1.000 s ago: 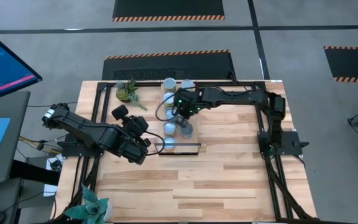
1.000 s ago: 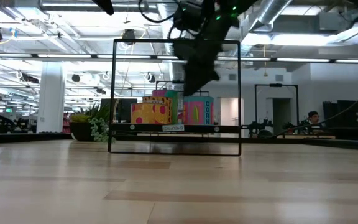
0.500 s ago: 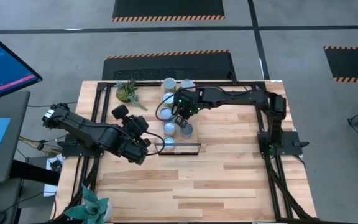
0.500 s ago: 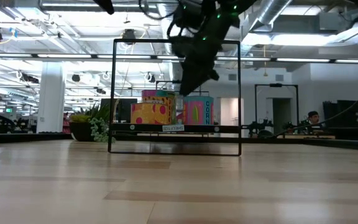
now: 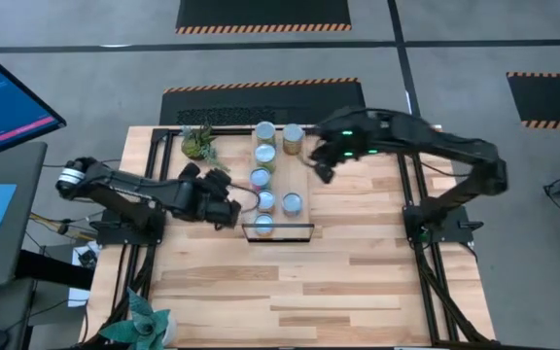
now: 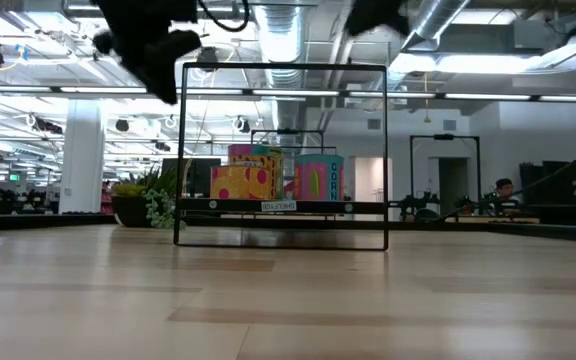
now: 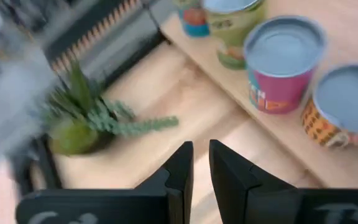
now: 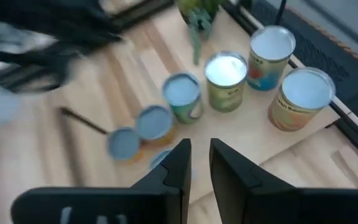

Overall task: Pick and place cans onto a shelf
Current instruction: Adjust the cans on the shelf

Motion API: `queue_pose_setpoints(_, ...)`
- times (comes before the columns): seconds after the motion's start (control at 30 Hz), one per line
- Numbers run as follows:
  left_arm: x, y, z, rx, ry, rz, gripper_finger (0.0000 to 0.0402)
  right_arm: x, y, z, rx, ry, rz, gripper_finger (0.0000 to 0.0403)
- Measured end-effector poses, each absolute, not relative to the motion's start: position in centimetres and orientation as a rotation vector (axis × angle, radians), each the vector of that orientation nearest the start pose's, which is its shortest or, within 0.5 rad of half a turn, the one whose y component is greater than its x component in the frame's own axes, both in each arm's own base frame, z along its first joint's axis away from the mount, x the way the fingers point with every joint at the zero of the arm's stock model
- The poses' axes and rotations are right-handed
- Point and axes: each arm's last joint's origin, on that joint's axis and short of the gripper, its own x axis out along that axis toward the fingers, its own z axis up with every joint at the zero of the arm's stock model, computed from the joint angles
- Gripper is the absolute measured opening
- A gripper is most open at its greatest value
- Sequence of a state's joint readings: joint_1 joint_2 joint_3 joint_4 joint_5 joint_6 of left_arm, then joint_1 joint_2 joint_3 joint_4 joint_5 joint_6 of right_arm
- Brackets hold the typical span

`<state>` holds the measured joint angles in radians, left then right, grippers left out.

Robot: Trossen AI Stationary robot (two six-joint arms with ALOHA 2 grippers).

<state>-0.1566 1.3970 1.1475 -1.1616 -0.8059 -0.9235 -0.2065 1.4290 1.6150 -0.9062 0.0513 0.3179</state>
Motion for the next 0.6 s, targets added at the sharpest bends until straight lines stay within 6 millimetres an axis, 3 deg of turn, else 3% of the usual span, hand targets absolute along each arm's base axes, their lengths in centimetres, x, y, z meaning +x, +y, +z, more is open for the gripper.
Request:
queue_pose_setpoints(0.2, 23.1, 2.6, 26.2, -0.373, 0.832, 1.092, 0.0045, 21.9, -3.3, 44.4, 0.384, 0.548, -0.330, 0.0081)
queue_pose_setpoints(0.4, 23.4, 7.1, 23.6, -0.686, 0.821, 0.994, 0.0045, 17.6, -1.5, 45.8, 0.359, 0.510, -0.369, 0.0081)
queue_pose_setpoints(0.6, 23.8, 8.9, 22.2, -0.807, 0.759, 0.977, 0.0045, 14.8, -0.3, 46.2, 0.364, 0.496, -0.370, 0.0081)
